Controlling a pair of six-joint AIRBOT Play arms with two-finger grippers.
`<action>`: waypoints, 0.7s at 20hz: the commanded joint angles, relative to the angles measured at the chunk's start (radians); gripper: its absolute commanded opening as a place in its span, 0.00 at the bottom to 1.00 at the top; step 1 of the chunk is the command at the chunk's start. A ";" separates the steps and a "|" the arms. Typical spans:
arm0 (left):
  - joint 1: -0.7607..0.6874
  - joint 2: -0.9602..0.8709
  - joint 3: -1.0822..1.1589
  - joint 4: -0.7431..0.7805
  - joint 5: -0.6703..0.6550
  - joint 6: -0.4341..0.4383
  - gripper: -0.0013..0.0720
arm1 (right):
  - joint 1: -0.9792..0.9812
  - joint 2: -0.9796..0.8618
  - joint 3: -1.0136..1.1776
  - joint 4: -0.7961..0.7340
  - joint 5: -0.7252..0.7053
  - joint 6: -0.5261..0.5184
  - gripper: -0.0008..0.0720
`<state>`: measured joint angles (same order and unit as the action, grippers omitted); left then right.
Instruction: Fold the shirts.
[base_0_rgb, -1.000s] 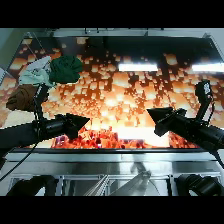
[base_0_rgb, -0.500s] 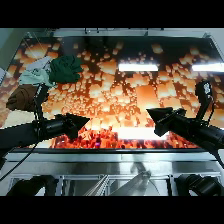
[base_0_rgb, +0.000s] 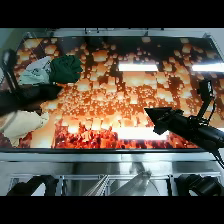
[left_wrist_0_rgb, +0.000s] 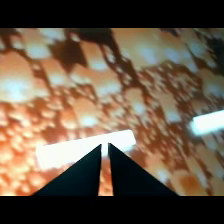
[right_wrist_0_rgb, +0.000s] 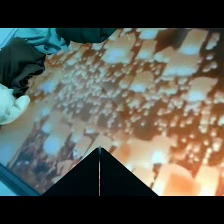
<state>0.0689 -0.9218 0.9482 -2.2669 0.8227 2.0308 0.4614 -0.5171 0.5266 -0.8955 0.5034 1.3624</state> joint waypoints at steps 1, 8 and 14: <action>0.201 -0.355 0.365 0.094 0.121 -0.016 1.00 | -0.001 -0.035 0.000 0.018 -0.033 0.000 0.05; 0.246 -1.011 0.885 0.105 0.241 -0.016 1.00 | -0.001 -0.096 0.000 0.018 -0.062 0.000 0.05; 0.138 -1.287 1.114 0.236 0.146 -0.017 1.00 | -0.001 -0.103 0.000 0.018 -0.085 -0.001 0.05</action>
<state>0.2516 -2.0804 1.9484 -2.1185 0.9932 2.0151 0.4610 -0.6155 0.5266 -0.8780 0.4278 1.3621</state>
